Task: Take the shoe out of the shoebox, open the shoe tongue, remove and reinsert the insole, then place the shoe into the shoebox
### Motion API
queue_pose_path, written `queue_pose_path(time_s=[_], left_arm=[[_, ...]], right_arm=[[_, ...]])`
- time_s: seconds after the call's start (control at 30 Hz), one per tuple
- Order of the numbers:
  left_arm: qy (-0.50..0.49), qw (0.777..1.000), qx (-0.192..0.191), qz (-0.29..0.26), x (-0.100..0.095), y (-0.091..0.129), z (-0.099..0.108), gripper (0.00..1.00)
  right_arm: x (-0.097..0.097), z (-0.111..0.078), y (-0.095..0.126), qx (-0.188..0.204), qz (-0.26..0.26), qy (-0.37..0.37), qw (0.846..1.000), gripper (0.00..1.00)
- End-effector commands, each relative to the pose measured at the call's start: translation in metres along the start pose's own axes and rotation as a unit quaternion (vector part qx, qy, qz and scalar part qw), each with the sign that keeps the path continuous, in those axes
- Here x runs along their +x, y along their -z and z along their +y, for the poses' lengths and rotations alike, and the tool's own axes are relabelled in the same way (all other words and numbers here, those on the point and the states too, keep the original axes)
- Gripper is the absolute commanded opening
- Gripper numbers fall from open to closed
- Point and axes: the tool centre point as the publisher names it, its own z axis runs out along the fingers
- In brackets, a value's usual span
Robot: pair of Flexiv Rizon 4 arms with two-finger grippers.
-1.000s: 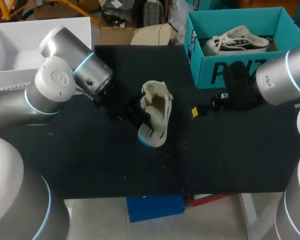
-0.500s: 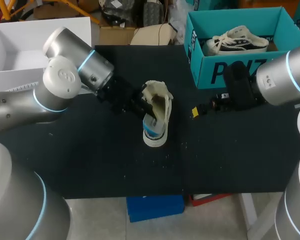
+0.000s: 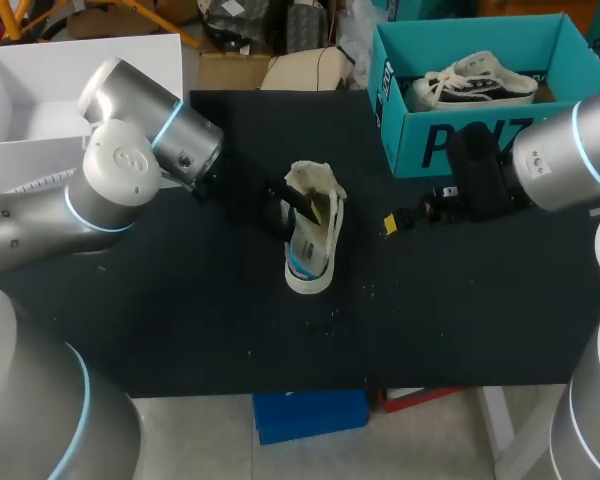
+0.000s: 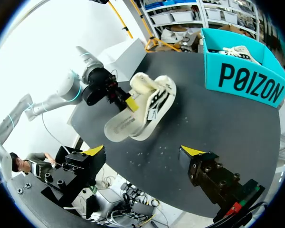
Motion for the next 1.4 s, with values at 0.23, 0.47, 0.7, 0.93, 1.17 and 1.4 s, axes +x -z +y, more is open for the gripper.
queue_pose_path(time_s=[0.23,0.47,0.7,0.93,1.17,1.4], left_arm=[[-0.036,0.999,0.018,0.018,-0.013,0.016,-0.046,0.46],[-0.044,0.998,0.035,0.022,-0.011,0.012,-0.067,0.16],[-0.035,0.999,0.019,0.008,-0.005,0.012,-0.066,0.0],[-0.019,1.0,0.0,-0.014,-0.001,0.006,-0.053,0.0],[-0.016,1.0,-0.011,-0.024,0.0,0.003,-0.041,0.0],[-0.013,0.999,-0.026,-0.015,0.002,0.005,-0.029,0.0]], right_arm=[[0.001,0.001,-0.001,0.001,-0.001,0.0,1.0,1.0],[0.001,0.001,-0.001,0.001,-0.001,0.0,1.0,1.0],[0.001,0.001,-0.001,0.001,-0.001,0.0,1.0,1.0],[0.001,0.001,-0.001,0.001,-0.001,0.0,1.0,1.0],[0.001,0.001,-0.001,0.001,-0.001,0.0,1.0,1.0],[0.001,0.001,-0.001,0.001,-0.001,0.0,1.0,1.0]])
